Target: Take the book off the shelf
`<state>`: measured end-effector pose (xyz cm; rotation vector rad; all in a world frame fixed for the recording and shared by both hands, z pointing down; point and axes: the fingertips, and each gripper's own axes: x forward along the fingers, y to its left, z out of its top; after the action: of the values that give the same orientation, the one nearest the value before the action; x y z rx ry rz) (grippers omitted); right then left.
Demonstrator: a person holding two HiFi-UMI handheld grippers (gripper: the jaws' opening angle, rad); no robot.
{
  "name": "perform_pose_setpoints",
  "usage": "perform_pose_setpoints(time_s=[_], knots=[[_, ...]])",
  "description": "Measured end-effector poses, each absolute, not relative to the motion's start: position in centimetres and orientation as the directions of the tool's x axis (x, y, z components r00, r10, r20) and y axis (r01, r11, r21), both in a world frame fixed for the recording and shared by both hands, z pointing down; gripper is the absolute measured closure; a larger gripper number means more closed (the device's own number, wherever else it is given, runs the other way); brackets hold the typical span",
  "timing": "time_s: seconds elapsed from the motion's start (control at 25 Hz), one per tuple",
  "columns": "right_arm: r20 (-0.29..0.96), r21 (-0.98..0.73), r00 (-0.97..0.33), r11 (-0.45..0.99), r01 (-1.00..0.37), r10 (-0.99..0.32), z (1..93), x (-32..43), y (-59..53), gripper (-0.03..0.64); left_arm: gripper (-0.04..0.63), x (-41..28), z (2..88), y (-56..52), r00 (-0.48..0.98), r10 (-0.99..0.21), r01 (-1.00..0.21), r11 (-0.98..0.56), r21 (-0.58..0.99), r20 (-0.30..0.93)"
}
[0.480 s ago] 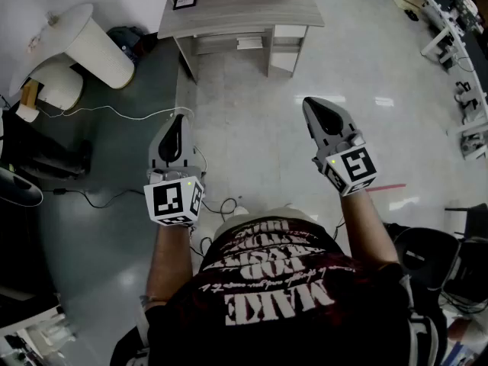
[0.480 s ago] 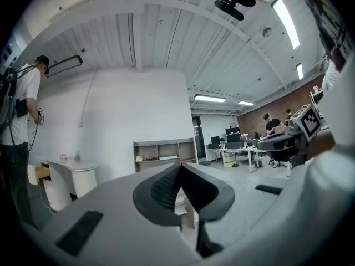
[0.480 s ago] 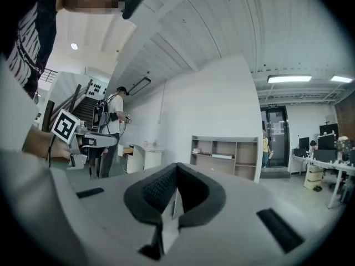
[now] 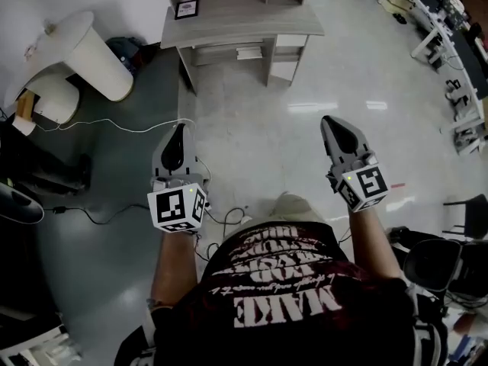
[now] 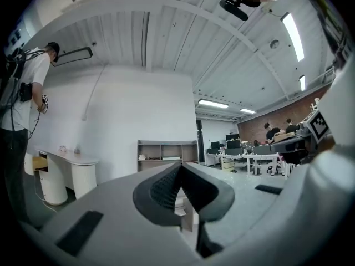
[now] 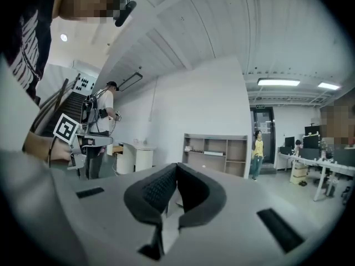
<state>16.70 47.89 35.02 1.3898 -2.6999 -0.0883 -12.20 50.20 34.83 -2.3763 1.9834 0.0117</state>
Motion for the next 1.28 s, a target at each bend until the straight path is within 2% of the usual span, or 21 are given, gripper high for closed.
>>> perform_pose_setpoints(time_s=[0.04,0.08,0.16,0.32,0.8,1.28], knots=[[0.062,0.102,-0.561,0.564,-0.819,-0.826,35.0,17.1,47.9,0.611,0.589,-12.6,34.9,50.3,0.178,-0.983,-0.984,-0.177,-0.03,-0.037],[0.059,0.102,-0.549,0.553,-0.827,-0.833,34.9,17.4,47.9,0.568,0.589,-13.0,35.0,50.2,0.174,-0.984,-0.985,-0.173,-0.03,-0.038],[0.056,0.076,-0.537,0.54,-0.838,-0.842,35.0,17.8,47.5,0.399,0.589,-14.0,35.3,49.9,0.161,-0.987,-0.987,-0.16,-0.027,-0.032],[0.059,0.045,-0.516,0.518,-0.854,-0.855,36.0,18.3,45.9,0.276,0.589,-15.2,36.4,49.2,0.145,-0.989,-0.989,-0.145,-0.008,-0.007],[0.057,0.002,-0.556,0.557,-0.83,-0.829,37.4,16.8,37.2,0.262,0.589,-16.4,37.5,42.4,0.118,-0.992,-0.993,-0.12,-0.022,0.053],[-0.021,-0.081,-0.56,0.56,-0.825,-0.828,35.7,20.7,23.3,0.262,0.589,-12.9,36.2,27.2,0.149,-0.987,-0.989,-0.147,0.031,0.068]])
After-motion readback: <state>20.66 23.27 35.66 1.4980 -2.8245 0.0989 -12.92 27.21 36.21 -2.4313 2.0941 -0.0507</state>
